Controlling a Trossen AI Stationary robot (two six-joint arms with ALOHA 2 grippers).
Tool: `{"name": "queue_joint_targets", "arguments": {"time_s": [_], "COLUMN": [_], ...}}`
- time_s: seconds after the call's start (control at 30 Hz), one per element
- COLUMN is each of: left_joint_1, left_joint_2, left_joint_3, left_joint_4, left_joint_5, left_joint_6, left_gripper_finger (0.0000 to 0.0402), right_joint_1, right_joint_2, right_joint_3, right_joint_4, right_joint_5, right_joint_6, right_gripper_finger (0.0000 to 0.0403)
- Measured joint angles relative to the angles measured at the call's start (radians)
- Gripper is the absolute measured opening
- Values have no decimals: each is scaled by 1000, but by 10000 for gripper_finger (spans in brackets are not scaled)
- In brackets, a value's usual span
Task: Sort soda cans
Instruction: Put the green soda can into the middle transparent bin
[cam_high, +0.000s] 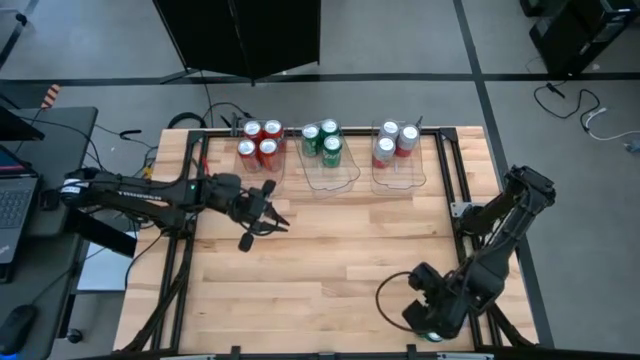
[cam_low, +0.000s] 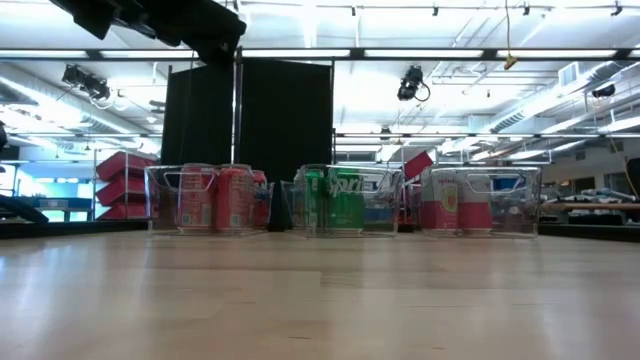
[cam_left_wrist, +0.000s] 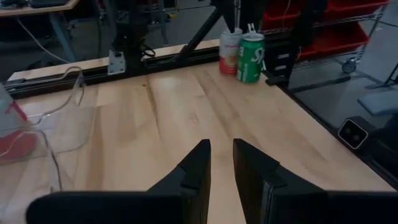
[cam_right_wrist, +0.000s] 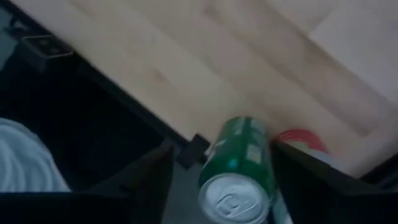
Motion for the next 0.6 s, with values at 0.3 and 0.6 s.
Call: {"name": "queue_joint_targets", "arguments": {"time_s": [0.3,0.6], "left_joint_1": [-33,-52], "left_joint_2": [0,0], "left_joint_3": [0,0], "left_joint_4": [0,3], "left_joint_5": [-6,-81], "left_joint_6": [0,-13], "left_gripper_finger": [67,67], "right_joint_1": [83,109], "right_joint_2": [81,168], "right_joint_3": [1,1], "right_joint_4": [49,65], "right_joint_5": [-30,-115], "right_joint_6": [-126,-236], "right_gripper_finger": [338,343]}}
